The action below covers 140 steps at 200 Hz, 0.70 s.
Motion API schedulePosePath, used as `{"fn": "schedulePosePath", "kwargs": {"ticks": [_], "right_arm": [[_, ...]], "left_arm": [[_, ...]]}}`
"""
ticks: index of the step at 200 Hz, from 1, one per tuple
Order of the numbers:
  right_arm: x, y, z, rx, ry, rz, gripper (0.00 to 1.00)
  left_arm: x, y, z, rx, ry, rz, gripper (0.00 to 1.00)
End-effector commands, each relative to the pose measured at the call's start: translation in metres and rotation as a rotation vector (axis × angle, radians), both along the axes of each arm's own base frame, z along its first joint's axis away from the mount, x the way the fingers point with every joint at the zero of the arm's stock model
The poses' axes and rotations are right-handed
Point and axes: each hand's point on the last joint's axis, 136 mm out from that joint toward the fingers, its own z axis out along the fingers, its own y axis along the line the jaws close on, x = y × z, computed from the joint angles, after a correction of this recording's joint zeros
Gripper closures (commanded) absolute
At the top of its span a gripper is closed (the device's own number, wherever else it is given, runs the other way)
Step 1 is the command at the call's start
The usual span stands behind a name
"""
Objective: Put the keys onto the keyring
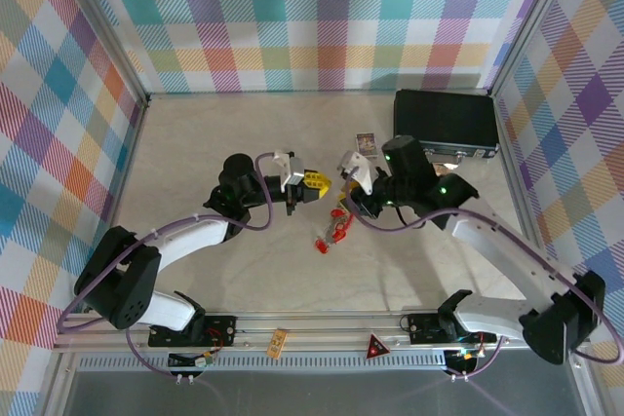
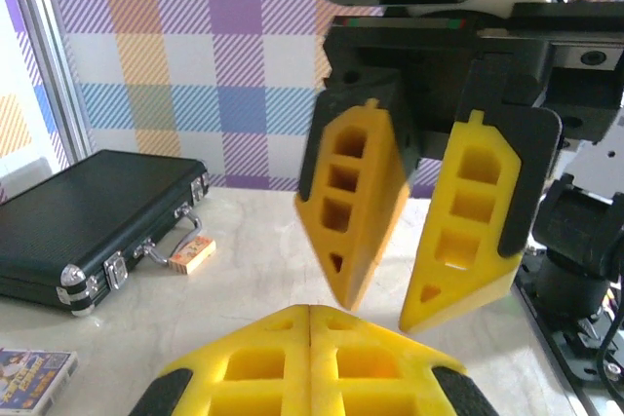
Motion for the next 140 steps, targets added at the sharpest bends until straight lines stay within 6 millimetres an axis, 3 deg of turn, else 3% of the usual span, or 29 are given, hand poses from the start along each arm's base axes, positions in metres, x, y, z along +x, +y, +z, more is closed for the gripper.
{"fn": "schedulePosePath", "kwargs": {"ticks": [1,35,98,133,140], "right_arm": [[0.009,0.003,0.010,0.104,-0.029,-0.050,0.80],[0.018,-0.002,-0.008,0.089,0.017,-0.114,0.78],[0.031,-0.015,-0.017,0.141,0.033,-0.240,0.79],[0.041,-0.038,-0.023,0.205,0.078,-0.420,0.67],[0.041,-0.042,-0.027,0.214,0.094,-0.443,0.66]], "left_arm": [[-0.001,-0.003,0.009,-0.043,-0.012,-0.004,1.00],[0.009,0.000,-0.003,-0.017,0.014,0.056,1.00],[0.011,-0.002,-0.024,0.018,0.082,0.052,1.00],[0.015,-0.005,-0.034,0.031,0.132,0.054,1.00],[0.018,-0.006,-0.037,0.033,0.152,0.057,0.90]]}}
